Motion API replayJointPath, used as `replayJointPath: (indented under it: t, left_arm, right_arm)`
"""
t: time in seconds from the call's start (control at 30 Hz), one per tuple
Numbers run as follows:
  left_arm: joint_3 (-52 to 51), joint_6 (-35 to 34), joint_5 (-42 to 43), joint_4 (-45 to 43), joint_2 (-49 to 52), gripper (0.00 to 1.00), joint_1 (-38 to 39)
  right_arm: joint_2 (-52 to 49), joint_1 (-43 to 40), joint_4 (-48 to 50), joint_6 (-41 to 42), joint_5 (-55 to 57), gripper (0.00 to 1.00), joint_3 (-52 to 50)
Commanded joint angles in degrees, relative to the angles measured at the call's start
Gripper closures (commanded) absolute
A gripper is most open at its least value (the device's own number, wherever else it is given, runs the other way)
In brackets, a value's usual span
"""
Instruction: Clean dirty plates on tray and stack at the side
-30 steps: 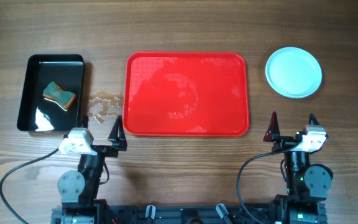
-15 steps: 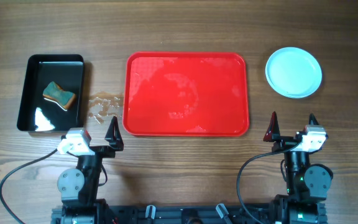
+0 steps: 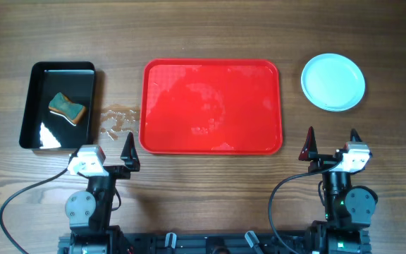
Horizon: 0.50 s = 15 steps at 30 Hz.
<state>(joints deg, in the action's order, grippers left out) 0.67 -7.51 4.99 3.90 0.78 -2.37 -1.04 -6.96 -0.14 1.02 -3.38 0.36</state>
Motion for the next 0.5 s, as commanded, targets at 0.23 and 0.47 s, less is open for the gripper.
replayJointPath:
  t: [0.23, 0.47]
  left_arm:
    - [-0.35, 8.87, -0.55, 0.46, -0.61, 0.00, 0.00]
    - [-0.35, 11.41, -0.59, 0.48, -0.61, 0.00, 0.00]
  right_arm:
    - [0.76, -0.28, 0.17, 0.55, 0.00, 0.00, -0.07]
    - [0.76, -0.28, 0.17, 0.55, 0.00, 0.00, -0.07]
